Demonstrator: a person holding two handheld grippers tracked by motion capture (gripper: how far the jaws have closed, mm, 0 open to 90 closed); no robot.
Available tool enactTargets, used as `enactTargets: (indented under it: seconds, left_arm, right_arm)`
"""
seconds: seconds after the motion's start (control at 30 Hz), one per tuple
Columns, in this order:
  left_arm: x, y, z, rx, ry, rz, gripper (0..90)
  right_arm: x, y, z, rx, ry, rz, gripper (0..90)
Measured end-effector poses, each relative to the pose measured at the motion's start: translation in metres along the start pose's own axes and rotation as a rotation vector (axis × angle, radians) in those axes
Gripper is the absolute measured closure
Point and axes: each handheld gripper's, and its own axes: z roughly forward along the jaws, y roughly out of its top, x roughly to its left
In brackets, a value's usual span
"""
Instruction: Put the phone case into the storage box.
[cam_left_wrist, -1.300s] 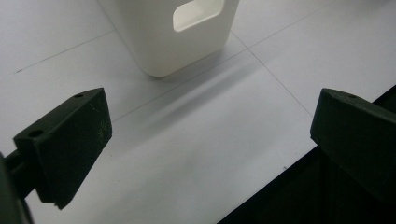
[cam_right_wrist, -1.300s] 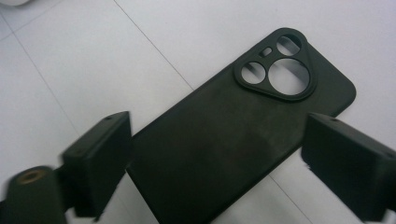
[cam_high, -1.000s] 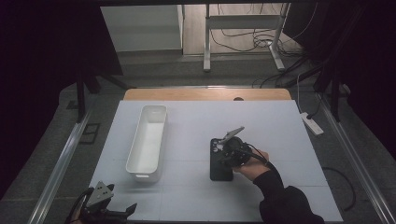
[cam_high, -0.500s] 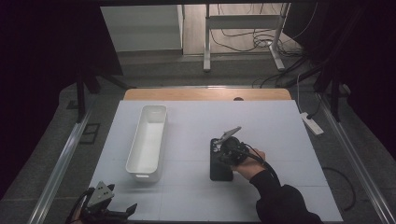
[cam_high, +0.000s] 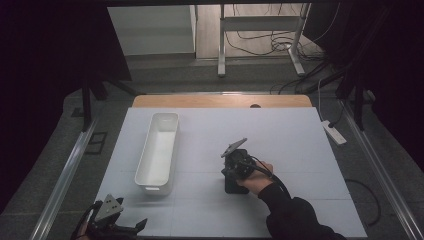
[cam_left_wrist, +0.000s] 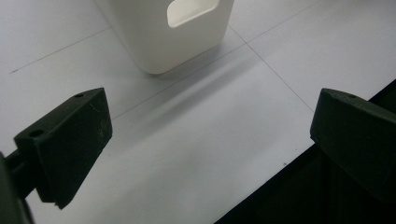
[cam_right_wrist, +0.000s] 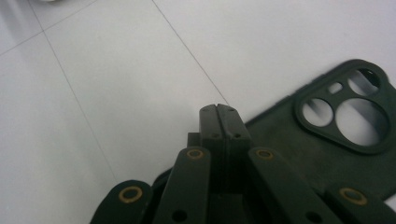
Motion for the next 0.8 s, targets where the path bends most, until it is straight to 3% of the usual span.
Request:
enactTargets:
  seconds: [0.8]
  left_arm:
    - [-0.001,0.0,0.0,0.003,-0.008,0.013,0.0]
  right_arm:
    - [0.015,-0.006,0.023,0.064,0.018,-0.039,89.8]
